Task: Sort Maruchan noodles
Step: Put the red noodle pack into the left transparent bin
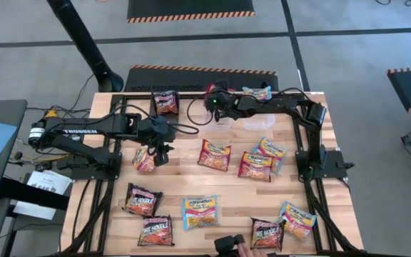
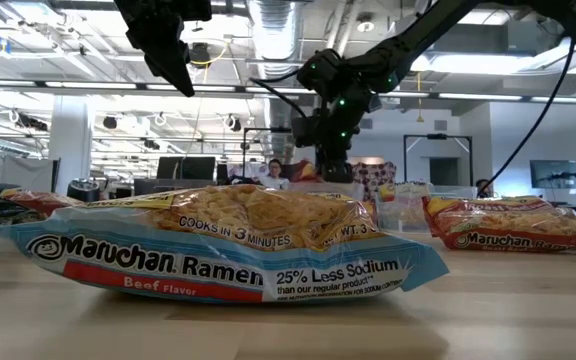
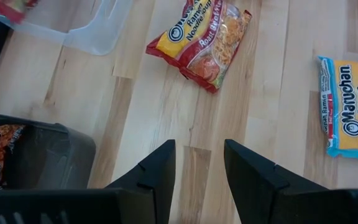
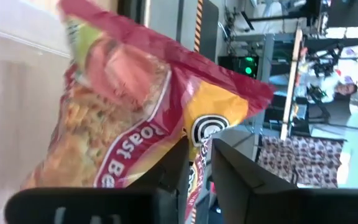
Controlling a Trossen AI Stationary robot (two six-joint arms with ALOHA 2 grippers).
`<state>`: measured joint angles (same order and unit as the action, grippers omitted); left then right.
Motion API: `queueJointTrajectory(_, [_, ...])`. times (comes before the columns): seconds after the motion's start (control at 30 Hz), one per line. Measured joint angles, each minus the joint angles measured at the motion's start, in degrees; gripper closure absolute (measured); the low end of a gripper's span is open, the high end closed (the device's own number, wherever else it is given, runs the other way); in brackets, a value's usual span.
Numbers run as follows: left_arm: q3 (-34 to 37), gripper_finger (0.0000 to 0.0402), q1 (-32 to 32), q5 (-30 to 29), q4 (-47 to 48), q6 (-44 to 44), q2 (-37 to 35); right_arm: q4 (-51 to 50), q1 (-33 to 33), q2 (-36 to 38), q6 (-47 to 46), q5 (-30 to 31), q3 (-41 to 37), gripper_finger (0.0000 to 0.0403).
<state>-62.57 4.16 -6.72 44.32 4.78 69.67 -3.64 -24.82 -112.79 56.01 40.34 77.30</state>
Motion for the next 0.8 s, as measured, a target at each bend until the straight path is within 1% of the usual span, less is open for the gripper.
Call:
queueJointTrajectory(0.17, [0.0, 0.0278, 0.0, 0.0, 0.02, 0.0, 0.0, -0.91, 0.0, 0.01, 0.0, 1.76, 1.83, 0.0298])
queueJointTrajectory(0.3, [0.0, 0.0278, 0.0, 0.02, 0.02, 0.35, 0.0, -2.49, 0.19, 0.02, 0.0, 1.82, 3.84, 0.0296])
queueJointTrajectory(0.47, [0.0, 0.0278, 0.0, 0.02, 0.02, 0.39, 0.0, -7.18, 0.44, 0.04, 0.02, 0.36, 5.6, 0.0295])
queueJointTrajectory(0.57, [0.0, 0.0278, 0.0, 0.0, 0.05, 0.42, 0.0, -8.16, 0.64, 0.04, -0.89, -0.35, 5.6, 0.0295])
queueJointTrajectory(0.8, [0.0, 0.0278, 0.0, 0.01, 0.34, 0.42, 0.0, -10.66, 1.0, 0.07, -6.8, -11.83, 5.6, 0.0295])
